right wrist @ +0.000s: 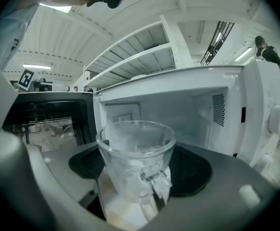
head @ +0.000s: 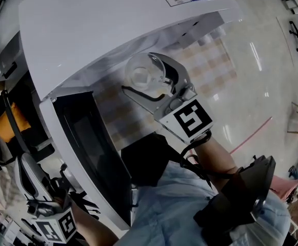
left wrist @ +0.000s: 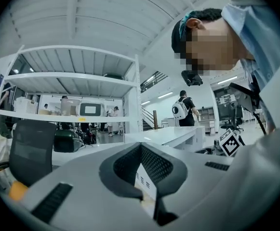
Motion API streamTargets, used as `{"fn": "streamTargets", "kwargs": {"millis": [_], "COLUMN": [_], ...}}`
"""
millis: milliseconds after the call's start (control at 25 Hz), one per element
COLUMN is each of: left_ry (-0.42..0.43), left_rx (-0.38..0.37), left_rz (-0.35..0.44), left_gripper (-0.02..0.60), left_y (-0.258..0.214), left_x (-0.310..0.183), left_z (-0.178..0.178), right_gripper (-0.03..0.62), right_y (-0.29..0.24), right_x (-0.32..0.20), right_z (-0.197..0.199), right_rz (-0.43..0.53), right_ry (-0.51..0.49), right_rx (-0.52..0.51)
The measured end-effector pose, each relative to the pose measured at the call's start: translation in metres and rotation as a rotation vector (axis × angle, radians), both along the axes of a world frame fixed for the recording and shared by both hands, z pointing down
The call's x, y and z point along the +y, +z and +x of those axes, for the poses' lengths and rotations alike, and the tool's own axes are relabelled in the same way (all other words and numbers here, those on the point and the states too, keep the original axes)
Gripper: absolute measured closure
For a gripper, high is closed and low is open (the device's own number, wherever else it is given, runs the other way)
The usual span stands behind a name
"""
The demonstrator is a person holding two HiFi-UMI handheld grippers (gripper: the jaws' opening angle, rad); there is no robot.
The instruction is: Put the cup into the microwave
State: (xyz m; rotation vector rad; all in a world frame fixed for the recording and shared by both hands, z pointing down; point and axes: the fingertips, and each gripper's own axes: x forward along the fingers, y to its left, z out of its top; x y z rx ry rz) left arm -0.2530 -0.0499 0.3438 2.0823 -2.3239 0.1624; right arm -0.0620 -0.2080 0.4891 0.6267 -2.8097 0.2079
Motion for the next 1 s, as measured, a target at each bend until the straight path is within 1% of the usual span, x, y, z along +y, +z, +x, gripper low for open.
{"fn": "streamTargets", "kwargs": {"millis": [120, 280, 440, 800, 1000], "left_ry": [-0.004, -0.011, -0.035, -0.083, -0.110], "left_rx": [-0.010, 0.014, 0.011, 0.035, 0.037], "left_rz": [-0.008, -0.021, -0.047, -0.065, -0.085], "left_gripper": [0.577, 0.577, 0.577, 0.577, 0.577], "left_y": [0.002, 0.006, 0.011, 0.022, 0.029], "left_x": [-0.002, -0.006, -0.009, -0.016, -0.015], "left_z": [-0.001, -0.002, -0.007, -0.022, -0.031], "right_gripper": [0.217, 0.217, 0.217, 0.217, 0.217], "right_y": [0.000, -0.001, 0.000, 0.010, 0.018], "right_x": [-0.006, -0.015, -0.026, -0.051, -0.062], "right_z": [-0.006, -0.013, -0.021, -0.043, -0.055], "right_rz": [-0.006, -0.005, -0.007, 0.007, 0.008], "right_ry": [0.002, -0.002, -0.009, -0.034, -0.041], "right_rx": [0.008, 0.014, 0.020, 0.038, 0.038]}}
